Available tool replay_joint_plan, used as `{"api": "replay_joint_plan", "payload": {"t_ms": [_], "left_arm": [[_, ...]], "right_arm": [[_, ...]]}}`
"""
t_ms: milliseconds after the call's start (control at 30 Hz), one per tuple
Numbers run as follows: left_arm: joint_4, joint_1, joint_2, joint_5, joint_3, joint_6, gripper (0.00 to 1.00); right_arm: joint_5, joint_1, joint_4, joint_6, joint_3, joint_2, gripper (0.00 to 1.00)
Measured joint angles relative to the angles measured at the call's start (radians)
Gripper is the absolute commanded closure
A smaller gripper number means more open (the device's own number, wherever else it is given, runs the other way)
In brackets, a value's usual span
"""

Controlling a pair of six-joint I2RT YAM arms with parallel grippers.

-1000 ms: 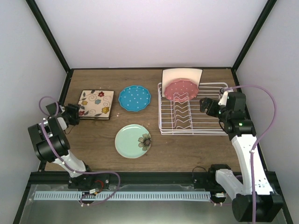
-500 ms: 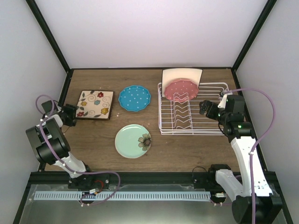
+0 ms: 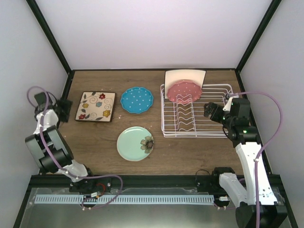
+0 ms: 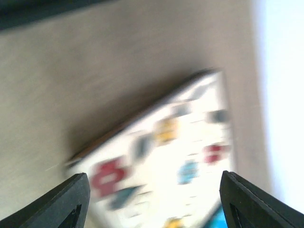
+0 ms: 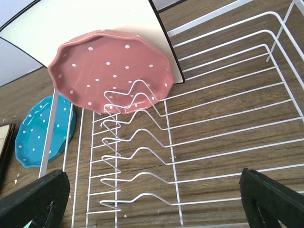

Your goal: Unload the plates from the dish rack

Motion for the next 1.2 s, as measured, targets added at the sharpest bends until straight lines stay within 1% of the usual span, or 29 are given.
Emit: {"api": "replay_joint_plan", "payload": {"t_ms": [67, 133, 200, 267, 300, 367, 467, 567, 600, 767, 1000, 1200], "left_arm": [[0.067, -0.024, -0.044, 0.031, 0.070, 0.006, 0.23], [0.197, -0.080, -0.056, 0.096, 0.165, 0.026, 0.23], [0.320, -0.162, -0.040, 0.180, 0.258, 0.064, 0.23], [0.403, -0.282, 0.000, 0.288, 0.382, 0.148, 0.22], [0.422, -0.353, 0.025, 0.334, 0.450, 0.218, 0.22], [0.428, -0.491, 0.055, 0.389, 0.539, 0.382, 0.21], [0.398, -0.678, 0.064, 0.411, 0.582, 0.659, 0.21], [0.369, -0.849, 0.092, 0.379, 0.597, 0.914, 0.21], [0.365, -0.892, 0.107, 0.364, 0.597, 0.975, 0.22], [0.373, -1.040, 0.208, 0.259, 0.594, 1.191, 0.24], [0.416, -1.170, 0.303, 0.108, 0.571, 1.384, 0.27], [0.480, -1.220, 0.374, 0.005, 0.569, 1.463, 0.28]], "right_arm": [[0.003, 0.000, -0.004, 0.003, 0.000, -0.003, 0.00], [0.006, 0.000, -0.005, 0.008, -0.001, -0.005, 0.00], [0.007, 0.000, -0.004, 0.013, -0.003, -0.005, 0.00], [0.007, 0.000, -0.004, 0.017, -0.005, -0.002, 0.00], [0.007, 0.000, -0.003, 0.017, -0.005, 0.001, 0.00], [0.008, 0.000, 0.000, 0.018, -0.005, 0.008, 0.00], [0.011, 0.000, 0.003, 0.021, -0.005, 0.016, 0.00], [0.018, 0.000, 0.002, 0.023, -0.005, 0.014, 0.00], [0.023, 0.000, 0.001, 0.024, -0.005, 0.011, 0.00], [0.041, 0.000, -0.017, 0.037, -0.005, -0.024, 0.00], [0.071, 0.000, -0.052, 0.052, -0.005, -0.092, 0.00], [0.084, 0.000, -0.082, 0.059, -0.005, -0.121, 0.00]]}}
